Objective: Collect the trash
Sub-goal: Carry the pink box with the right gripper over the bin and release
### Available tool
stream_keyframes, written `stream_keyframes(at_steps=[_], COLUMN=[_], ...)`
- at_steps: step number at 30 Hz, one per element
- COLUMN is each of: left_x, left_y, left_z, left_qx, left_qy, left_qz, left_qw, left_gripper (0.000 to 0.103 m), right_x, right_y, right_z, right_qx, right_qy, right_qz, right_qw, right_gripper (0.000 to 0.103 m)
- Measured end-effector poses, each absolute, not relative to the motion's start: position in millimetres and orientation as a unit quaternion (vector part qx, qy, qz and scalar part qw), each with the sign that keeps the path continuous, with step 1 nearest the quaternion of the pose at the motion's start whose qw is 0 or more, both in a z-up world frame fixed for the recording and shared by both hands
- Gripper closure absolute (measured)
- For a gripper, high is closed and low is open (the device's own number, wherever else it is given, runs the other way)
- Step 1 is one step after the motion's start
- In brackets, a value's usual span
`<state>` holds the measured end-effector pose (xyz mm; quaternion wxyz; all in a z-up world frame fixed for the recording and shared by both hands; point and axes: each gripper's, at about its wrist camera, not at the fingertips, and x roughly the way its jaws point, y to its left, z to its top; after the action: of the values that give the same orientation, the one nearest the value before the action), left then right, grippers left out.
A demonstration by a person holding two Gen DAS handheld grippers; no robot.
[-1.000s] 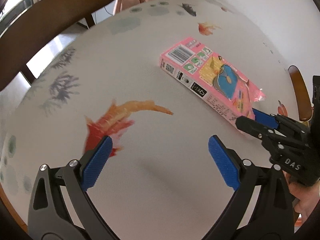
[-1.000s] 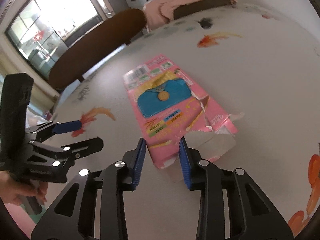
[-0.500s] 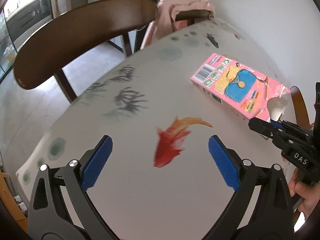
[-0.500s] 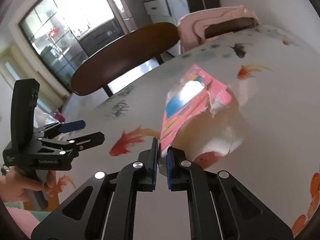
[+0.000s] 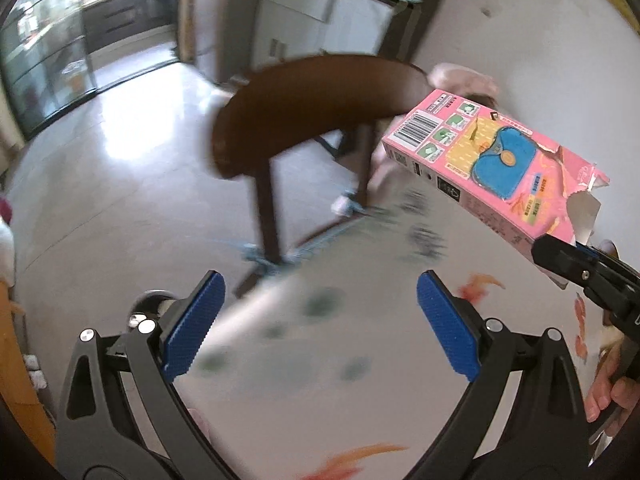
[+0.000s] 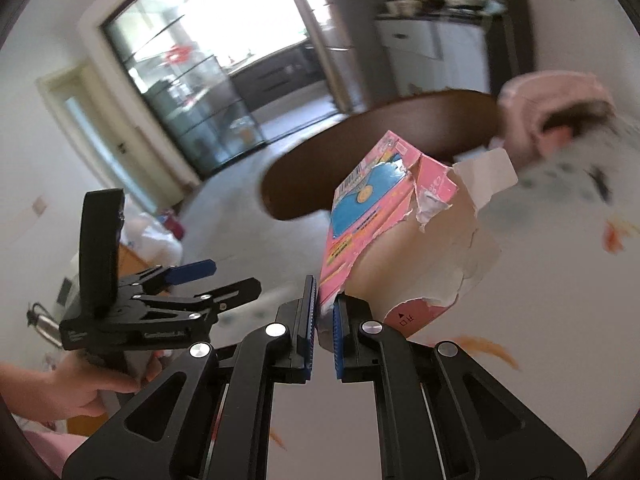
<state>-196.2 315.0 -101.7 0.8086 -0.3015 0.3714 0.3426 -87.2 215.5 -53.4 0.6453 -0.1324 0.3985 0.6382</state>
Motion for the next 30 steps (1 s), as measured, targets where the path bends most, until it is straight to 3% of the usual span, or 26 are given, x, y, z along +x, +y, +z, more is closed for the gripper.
stream_keyframes(at_steps=[6,14,21,30], left_x=[-316,-451,-509,-495], left_y=[382,455,481,495], left_z=[-118,-194,-311,-477], left_qx=[-0.305,-0.325,-0.363,-0.363], left_qy=[0.380,0.437,0.487,0.523], left_qz=[0.379,0.403,0.386,0.355], left_qw=[0.787,0.736,0.694,0.685], left_gripper=[0.009,0.009,0.009,0.009], right_x=[-190,-341,-403,-383], right_y=[308,415,453,471], right_z=[-74,-168,-308,-479], right_qx=[-0.136,-0.122,-0.128,-0.094], right_qy=[0.420,0.522,0.623,0.677], right_qz=[0.653,0.632,0.573,0.513], right_qw=[0.615,0.560,0.517,0.520], right_gripper=[0.095,0.095,0.095,0.094])
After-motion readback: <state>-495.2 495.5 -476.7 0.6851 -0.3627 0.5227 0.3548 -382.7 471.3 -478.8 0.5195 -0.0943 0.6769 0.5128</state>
